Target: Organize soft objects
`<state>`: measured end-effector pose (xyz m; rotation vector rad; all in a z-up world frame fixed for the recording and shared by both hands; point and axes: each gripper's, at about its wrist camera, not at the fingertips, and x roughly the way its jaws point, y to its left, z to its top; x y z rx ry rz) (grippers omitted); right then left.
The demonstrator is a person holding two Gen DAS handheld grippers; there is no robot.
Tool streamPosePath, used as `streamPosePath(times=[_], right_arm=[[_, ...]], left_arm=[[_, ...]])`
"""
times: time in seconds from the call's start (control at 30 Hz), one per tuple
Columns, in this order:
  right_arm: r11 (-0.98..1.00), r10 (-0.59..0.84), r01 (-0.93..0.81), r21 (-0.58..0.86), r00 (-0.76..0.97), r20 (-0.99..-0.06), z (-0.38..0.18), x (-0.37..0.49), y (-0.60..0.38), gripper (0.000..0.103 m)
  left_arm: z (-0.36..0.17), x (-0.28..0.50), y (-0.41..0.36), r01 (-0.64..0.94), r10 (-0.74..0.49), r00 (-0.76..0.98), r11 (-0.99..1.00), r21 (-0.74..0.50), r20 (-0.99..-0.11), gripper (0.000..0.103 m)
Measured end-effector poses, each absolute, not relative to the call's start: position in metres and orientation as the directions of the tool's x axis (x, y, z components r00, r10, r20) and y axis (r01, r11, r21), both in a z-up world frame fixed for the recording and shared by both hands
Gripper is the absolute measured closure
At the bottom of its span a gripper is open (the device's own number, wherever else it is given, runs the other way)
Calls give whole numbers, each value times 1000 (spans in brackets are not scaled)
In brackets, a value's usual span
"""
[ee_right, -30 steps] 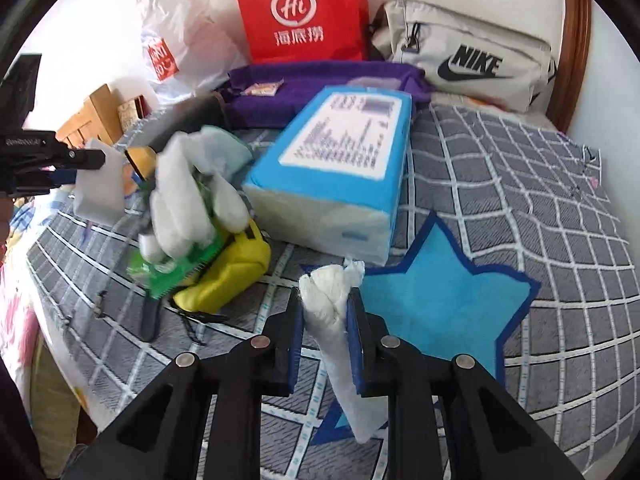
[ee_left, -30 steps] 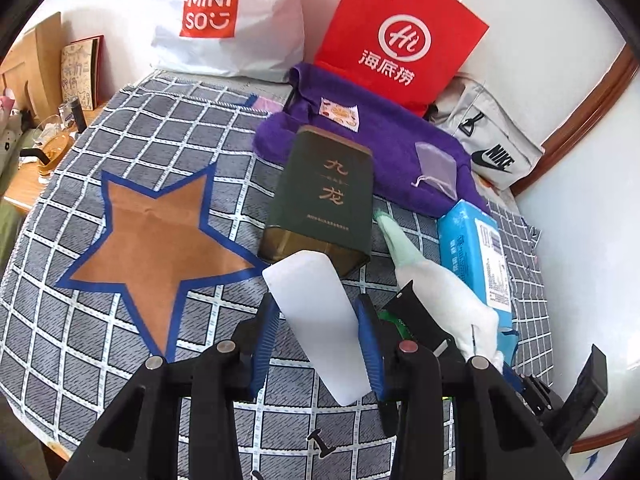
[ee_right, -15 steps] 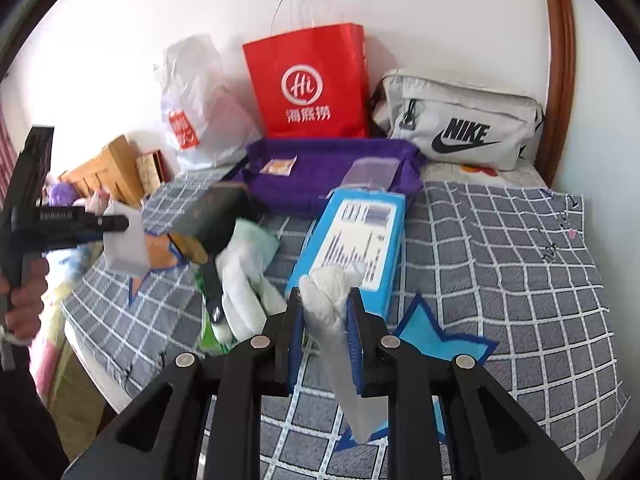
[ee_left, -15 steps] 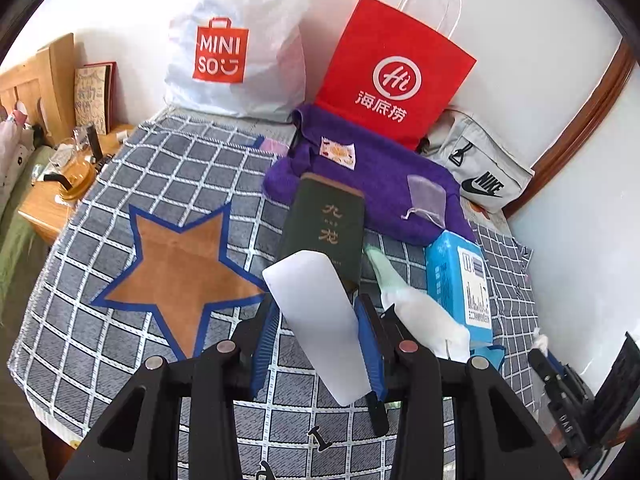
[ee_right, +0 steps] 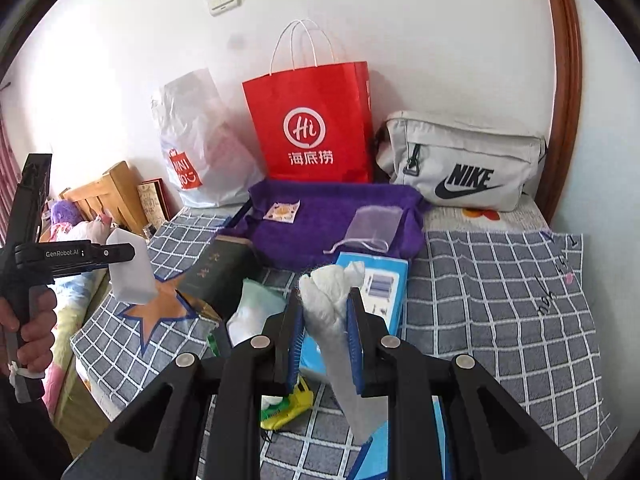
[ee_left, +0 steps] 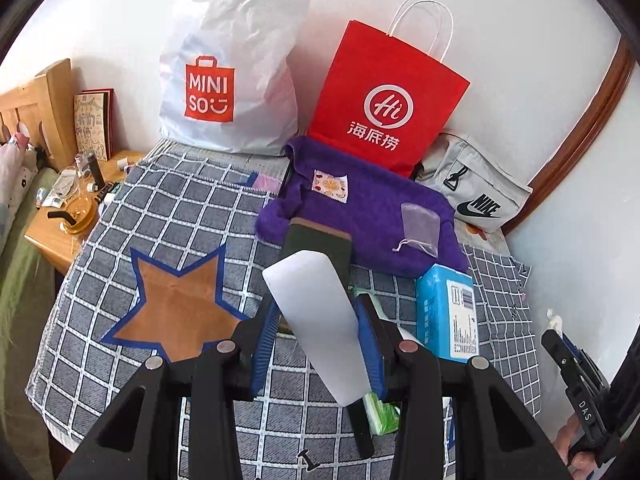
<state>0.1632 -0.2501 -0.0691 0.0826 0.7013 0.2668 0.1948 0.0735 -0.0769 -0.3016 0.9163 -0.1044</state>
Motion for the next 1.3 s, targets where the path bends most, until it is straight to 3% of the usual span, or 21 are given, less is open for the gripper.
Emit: streamPosePath(times=[0.5,1.3], right_arm=[[960,277,-238,146,750,-601,-46,220,-238,83],[961,277,-209,182,728,-627,-72,336,-252,83]], left_arm=[[-59,250,53,-25,-207,615,959,-281,-761,66],[-76,343,33,25,-263,583,951,-307,-769,66]])
